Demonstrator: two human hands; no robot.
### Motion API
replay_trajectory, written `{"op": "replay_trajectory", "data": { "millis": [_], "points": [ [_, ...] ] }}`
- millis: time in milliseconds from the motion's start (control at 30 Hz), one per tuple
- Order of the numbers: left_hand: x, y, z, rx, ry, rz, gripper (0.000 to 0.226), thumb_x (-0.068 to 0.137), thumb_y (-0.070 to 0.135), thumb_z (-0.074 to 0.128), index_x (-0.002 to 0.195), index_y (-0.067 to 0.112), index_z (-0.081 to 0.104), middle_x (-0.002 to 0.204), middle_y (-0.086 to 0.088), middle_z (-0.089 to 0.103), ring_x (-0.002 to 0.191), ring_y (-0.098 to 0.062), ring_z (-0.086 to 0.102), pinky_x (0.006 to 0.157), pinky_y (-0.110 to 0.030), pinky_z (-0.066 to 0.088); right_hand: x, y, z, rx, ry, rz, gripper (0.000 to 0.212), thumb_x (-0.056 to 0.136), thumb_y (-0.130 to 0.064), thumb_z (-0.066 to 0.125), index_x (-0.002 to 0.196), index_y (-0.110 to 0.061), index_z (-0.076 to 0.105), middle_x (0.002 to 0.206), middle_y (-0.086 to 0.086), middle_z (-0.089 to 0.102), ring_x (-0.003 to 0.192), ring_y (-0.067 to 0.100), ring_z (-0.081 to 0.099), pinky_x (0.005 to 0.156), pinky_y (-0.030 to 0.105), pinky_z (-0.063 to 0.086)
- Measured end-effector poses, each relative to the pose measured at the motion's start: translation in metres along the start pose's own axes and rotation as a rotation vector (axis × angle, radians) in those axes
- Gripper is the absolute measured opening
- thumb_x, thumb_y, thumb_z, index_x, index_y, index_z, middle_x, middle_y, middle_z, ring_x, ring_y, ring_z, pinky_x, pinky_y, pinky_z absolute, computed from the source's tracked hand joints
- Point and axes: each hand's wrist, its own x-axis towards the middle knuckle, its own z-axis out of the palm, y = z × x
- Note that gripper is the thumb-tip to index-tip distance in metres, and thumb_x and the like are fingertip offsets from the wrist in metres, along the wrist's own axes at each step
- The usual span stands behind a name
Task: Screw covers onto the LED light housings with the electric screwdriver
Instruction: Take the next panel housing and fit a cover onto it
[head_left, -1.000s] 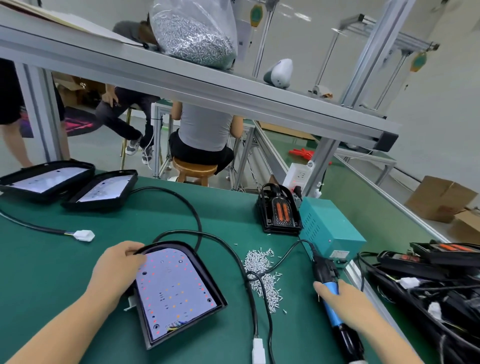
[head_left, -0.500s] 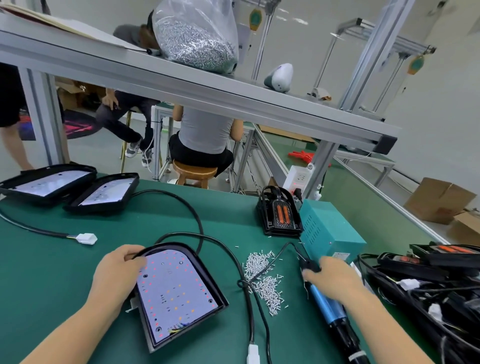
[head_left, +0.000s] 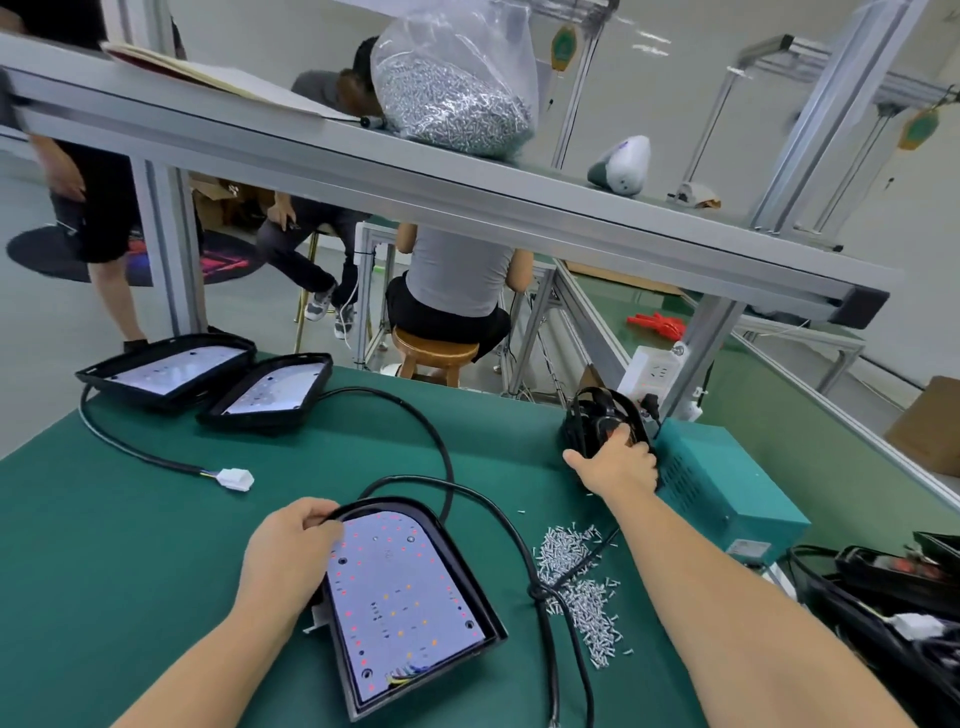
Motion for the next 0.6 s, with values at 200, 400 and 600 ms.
{"op": "replay_trajectory", "data": {
  "millis": [200,400,600],
  "points": [
    [0.0,0.008,-0.004,0.028,-0.054,-0.019,0.01,0.086,0.019,0.06,0.081,0.018,0.068,0.084,0.004,0.068,0.085,-0.019,0.061,0.076,-0.031,0.045,-0.002,0.003,0.001,0.045,0.144,0.002,0.084,0.084,-0.058,0.063,0.149,-0.017,0.029,0.14,0.026,0.043,0.128,0.041,0.042,0.104,0.044,0.034],
    [0.007,0.016,-0.007,0.024,-0.183,-0.121,0.027,0.09,0.028,0.055,0.07,0.012,0.046,0.068,-0.009,0.041,0.061,-0.022,0.035,0.06,-0.028,0.031,-0.107,-0.022,-0.039,0.312,0.137,-0.408,0.086,0.063,-0.08,0.051,0.139,-0.039,0.043,0.114,0.003,0.051,0.109,0.027,0.049,0.1,0.04,0.038],
    [0.004,0.013,-0.009,-0.23,-0.245,-0.222,0.02,0.093,0.023,0.056,0.087,0.004,0.058,0.079,-0.017,0.057,0.069,-0.025,0.05,0.069,-0.034,0.047,-0.231,-0.028,-0.019,0.223,-0.052,-0.663,0.086,0.053,-0.082,0.039,0.132,-0.049,0.043,0.101,-0.015,0.041,0.104,0.013,0.04,0.091,0.025,0.033]
  ]
}}
